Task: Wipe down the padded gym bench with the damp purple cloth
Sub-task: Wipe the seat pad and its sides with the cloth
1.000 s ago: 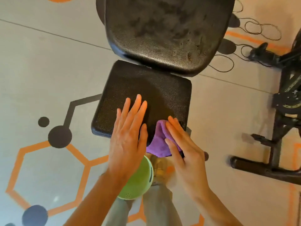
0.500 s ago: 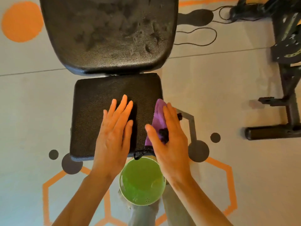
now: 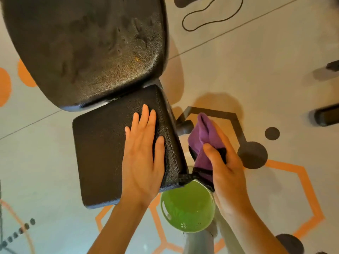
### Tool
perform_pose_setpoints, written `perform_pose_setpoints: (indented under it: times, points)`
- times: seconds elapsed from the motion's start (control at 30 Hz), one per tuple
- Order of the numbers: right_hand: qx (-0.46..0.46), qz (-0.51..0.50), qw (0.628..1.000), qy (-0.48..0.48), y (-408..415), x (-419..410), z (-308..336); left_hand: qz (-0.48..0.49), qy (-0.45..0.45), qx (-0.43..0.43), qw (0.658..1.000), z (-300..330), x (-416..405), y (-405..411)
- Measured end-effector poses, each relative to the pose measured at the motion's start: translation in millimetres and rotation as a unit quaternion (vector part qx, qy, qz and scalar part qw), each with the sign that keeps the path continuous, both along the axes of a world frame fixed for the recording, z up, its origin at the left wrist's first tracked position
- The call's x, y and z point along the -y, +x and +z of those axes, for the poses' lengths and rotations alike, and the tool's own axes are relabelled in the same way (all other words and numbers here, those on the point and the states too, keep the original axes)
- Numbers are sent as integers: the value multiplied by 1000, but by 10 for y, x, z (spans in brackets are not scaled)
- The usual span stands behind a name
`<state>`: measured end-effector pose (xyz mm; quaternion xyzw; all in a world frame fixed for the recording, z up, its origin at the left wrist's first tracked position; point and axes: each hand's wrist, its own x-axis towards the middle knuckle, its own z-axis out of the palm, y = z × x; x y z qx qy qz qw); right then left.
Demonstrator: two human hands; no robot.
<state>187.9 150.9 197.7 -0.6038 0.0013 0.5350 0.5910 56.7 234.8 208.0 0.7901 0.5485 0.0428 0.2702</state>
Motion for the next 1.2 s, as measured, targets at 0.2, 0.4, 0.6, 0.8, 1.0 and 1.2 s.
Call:
perform_pose_setpoints:
  times: [0.2,0.4,0.6,0.8,1.0,1.2]
  points:
    - [-62,-14,998,-20,134,215,-158,1,21,-35,999,-4,43,31]
    - [53,94,987,116,-321,166,-29,13,34,-30,999,-55,58,42]
    - [300,77,948,71,-697,456,31,8,42,-33,999,-73,59,34]
    - [65,112,982,134,-254,-348,-169,9,46,-34,998,-77,63,49]
    - [142,93,981,94,-459,261,-87,12,52,-33,998,-76,61,48]
    - [78,134,981,119,-309,-21,-110,16,51,-24,998,-55,80,44]
